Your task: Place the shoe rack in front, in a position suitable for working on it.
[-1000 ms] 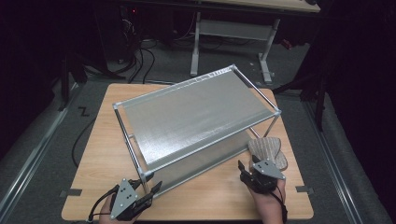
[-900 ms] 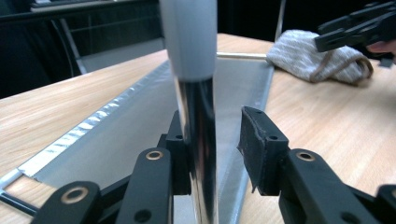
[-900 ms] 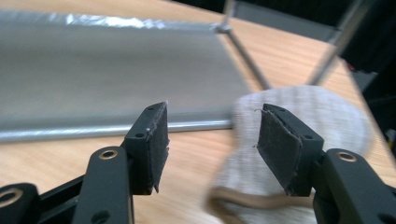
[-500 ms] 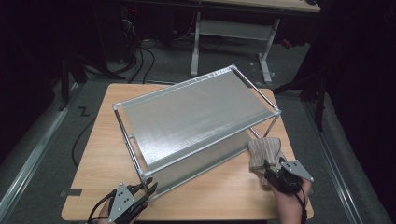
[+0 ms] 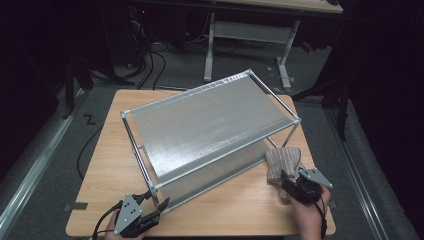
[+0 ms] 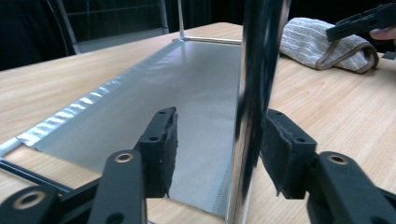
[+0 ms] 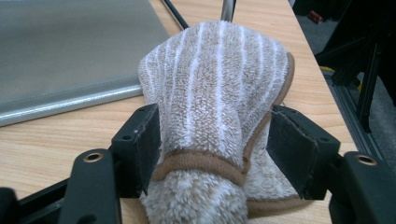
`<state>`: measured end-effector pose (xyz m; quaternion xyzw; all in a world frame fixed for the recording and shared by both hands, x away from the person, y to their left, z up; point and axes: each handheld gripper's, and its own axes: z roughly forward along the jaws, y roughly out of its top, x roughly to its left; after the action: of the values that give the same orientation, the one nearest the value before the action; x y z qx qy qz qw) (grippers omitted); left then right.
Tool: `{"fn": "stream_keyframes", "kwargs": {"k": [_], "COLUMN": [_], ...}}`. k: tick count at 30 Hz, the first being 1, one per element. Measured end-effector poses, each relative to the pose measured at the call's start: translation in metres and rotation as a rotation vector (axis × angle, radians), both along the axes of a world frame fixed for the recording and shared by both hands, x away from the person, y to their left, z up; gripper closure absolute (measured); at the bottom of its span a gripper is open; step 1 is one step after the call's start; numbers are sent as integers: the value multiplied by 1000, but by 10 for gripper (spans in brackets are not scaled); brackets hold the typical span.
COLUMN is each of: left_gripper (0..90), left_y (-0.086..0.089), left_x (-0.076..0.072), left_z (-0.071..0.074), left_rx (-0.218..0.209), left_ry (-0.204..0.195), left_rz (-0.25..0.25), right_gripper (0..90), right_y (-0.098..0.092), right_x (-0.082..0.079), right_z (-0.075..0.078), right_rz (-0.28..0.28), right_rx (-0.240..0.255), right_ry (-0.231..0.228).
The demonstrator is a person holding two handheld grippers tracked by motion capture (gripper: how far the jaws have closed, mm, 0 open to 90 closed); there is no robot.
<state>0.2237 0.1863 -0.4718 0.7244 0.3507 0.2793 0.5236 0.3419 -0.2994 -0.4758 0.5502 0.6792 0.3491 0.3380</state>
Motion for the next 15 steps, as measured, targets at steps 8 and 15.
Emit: {"fn": "stream_keyframes", "kwargs": {"k": [8, 15], "left_gripper": [556, 660], "left_y": [6, 4], "left_x": [-7, -13], "left_z": [0, 0], "left_rx": [-6, 12], "left_ry": [-7, -25], "left_rz": [24, 24], "right_gripper": [349, 343], "right_y": [3, 10], "right_x": [10, 20], "right_z": [-6, -16], "right_rz": [2, 21], "right_rx": [2, -16], "right_ry": [35, 110]}}
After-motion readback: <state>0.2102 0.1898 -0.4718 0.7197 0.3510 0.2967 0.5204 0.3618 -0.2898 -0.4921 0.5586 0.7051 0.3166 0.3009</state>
